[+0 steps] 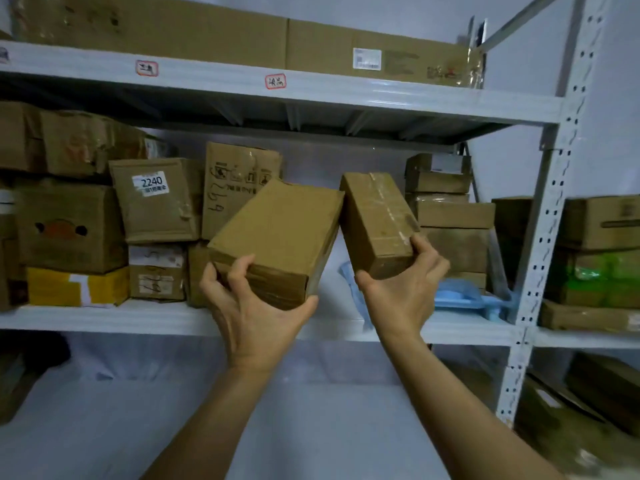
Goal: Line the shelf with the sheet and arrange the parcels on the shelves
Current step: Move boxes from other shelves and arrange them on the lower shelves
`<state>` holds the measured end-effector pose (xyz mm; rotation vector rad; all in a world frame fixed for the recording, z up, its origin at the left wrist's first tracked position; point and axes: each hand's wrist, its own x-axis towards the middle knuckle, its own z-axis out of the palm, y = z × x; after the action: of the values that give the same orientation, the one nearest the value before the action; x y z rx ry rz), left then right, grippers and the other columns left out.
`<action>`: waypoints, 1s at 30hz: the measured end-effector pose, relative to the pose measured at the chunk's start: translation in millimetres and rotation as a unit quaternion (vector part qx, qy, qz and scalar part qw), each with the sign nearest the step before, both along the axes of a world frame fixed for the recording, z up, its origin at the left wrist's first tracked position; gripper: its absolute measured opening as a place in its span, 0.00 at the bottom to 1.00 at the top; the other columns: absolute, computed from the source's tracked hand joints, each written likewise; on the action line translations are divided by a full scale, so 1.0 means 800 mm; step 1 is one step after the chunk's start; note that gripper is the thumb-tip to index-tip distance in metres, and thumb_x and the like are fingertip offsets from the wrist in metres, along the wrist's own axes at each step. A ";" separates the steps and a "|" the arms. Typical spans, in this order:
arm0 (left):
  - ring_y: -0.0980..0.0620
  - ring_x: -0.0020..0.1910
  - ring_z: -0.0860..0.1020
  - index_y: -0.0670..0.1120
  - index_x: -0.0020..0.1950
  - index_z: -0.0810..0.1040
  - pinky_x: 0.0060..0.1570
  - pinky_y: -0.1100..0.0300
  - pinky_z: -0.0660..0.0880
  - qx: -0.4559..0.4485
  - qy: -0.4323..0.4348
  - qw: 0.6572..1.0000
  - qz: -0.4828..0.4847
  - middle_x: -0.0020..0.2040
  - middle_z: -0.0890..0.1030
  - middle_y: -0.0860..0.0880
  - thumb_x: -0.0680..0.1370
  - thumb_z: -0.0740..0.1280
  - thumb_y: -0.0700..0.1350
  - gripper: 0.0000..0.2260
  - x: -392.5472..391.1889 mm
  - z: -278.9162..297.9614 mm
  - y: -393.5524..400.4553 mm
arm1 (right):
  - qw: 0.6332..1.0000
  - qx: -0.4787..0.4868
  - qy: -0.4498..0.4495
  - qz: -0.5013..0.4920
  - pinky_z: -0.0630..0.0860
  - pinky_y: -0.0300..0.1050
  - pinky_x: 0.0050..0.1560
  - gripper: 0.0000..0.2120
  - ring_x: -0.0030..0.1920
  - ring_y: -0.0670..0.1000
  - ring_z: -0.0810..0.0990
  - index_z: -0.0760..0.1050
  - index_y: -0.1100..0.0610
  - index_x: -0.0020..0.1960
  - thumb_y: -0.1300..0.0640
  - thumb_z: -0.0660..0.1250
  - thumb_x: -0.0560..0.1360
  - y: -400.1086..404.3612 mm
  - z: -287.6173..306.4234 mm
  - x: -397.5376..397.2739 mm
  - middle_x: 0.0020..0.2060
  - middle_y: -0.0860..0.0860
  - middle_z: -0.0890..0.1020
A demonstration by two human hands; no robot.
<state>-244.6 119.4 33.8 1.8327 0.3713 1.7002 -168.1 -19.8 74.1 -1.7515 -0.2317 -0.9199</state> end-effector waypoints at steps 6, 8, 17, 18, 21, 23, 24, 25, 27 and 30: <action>0.33 0.61 0.67 0.50 0.60 0.61 0.59 0.42 0.72 -0.012 0.084 0.996 -0.023 0.66 0.62 0.34 0.51 0.82 0.52 0.45 0.003 -0.095 -0.029 | 0.995 -0.039 0.075 -0.059 0.73 0.51 0.52 0.41 0.57 0.57 0.73 0.61 0.51 0.65 0.51 0.79 0.58 -0.039 -0.088 -0.007 0.59 0.54 0.65; 0.32 0.60 0.68 0.49 0.60 0.62 0.58 0.41 0.72 0.004 0.104 0.994 -0.032 0.65 0.63 0.33 0.50 0.82 0.53 0.45 -0.001 -0.123 -0.037 | 0.991 -0.040 0.098 -0.083 0.74 0.53 0.53 0.41 0.57 0.58 0.73 0.62 0.51 0.64 0.50 0.78 0.57 -0.048 -0.115 -0.015 0.59 0.54 0.65; 0.33 0.61 0.69 0.50 0.62 0.61 0.58 0.40 0.73 0.014 0.230 0.970 -0.081 0.64 0.62 0.35 0.49 0.80 0.58 0.48 -0.016 -0.219 -0.040 | 0.972 -0.116 0.154 -0.136 0.74 0.52 0.53 0.41 0.52 0.57 0.69 0.66 0.53 0.63 0.46 0.77 0.54 -0.068 -0.208 -0.038 0.53 0.55 0.66; 0.33 0.61 0.69 0.50 0.62 0.61 0.58 0.40 0.73 0.009 0.241 0.967 -0.083 0.64 0.62 0.36 0.49 0.80 0.59 0.48 -0.017 -0.224 -0.036 | 0.969 -0.129 0.162 -0.135 0.73 0.51 0.54 0.41 0.52 0.57 0.69 0.66 0.53 0.63 0.45 0.77 0.54 -0.067 -0.215 -0.038 0.53 0.55 0.66; 0.35 0.61 0.68 0.51 0.63 0.60 0.59 0.41 0.73 0.001 0.278 0.957 -0.083 0.65 0.60 0.39 0.49 0.81 0.58 0.49 -0.013 -0.239 -0.023 | 0.959 -0.158 0.193 -0.136 0.72 0.49 0.54 0.40 0.53 0.56 0.69 0.65 0.53 0.62 0.45 0.77 0.55 -0.057 -0.235 -0.034 0.54 0.54 0.66; 0.36 0.61 0.67 0.51 0.63 0.59 0.59 0.43 0.74 0.002 0.297 0.951 -0.087 0.65 0.59 0.40 0.49 0.81 0.58 0.50 -0.008 -0.252 -0.015 | 0.953 -0.164 0.216 -0.138 0.73 0.50 0.54 0.39 0.53 0.56 0.71 0.66 0.53 0.61 0.44 0.77 0.55 -0.047 -0.249 -0.031 0.54 0.54 0.67; 0.37 0.62 0.67 0.51 0.63 0.58 0.59 0.44 0.74 -0.004 0.307 0.947 -0.091 0.66 0.58 0.40 0.49 0.81 0.59 0.50 -0.005 -0.259 -0.013 | 0.951 -0.159 0.225 -0.141 0.74 0.51 0.53 0.39 0.52 0.56 0.72 0.66 0.53 0.61 0.44 0.78 0.55 -0.043 -0.258 -0.029 0.54 0.54 0.68; 0.38 0.63 0.66 0.52 0.64 0.57 0.60 0.46 0.74 -0.023 0.322 0.942 -0.096 0.67 0.57 0.41 0.50 0.80 0.59 0.50 -0.004 -0.266 -0.012 | 0.949 -0.156 0.234 -0.145 0.75 0.51 0.52 0.39 0.52 0.56 0.73 0.66 0.53 0.61 0.44 0.78 0.55 -0.041 -0.266 -0.026 0.54 0.54 0.69; 0.41 0.65 0.65 0.51 0.65 0.57 0.61 0.51 0.72 -0.064 0.360 0.925 -0.102 0.69 0.54 0.43 0.52 0.80 0.60 0.50 0.000 -0.283 -0.012 | 0.940 -0.164 0.262 -0.148 0.76 0.51 0.51 0.40 0.52 0.55 0.73 0.65 0.53 0.61 0.43 0.77 0.55 -0.041 -0.284 -0.020 0.54 0.53 0.69; 0.41 0.64 0.65 0.52 0.65 0.57 0.60 0.52 0.72 -0.065 0.386 0.915 -0.102 0.68 0.55 0.43 0.51 0.80 0.60 0.49 0.005 -0.314 -0.017 | 0.918 -0.197 0.310 -0.147 0.75 0.49 0.50 0.40 0.52 0.53 0.73 0.64 0.52 0.63 0.42 0.76 0.57 -0.049 -0.315 -0.012 0.55 0.51 0.68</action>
<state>-240.8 105.5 -217.1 2.2836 0.5635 0.7313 -177.8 -59.1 -178.2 -2.4084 0.2918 -0.4912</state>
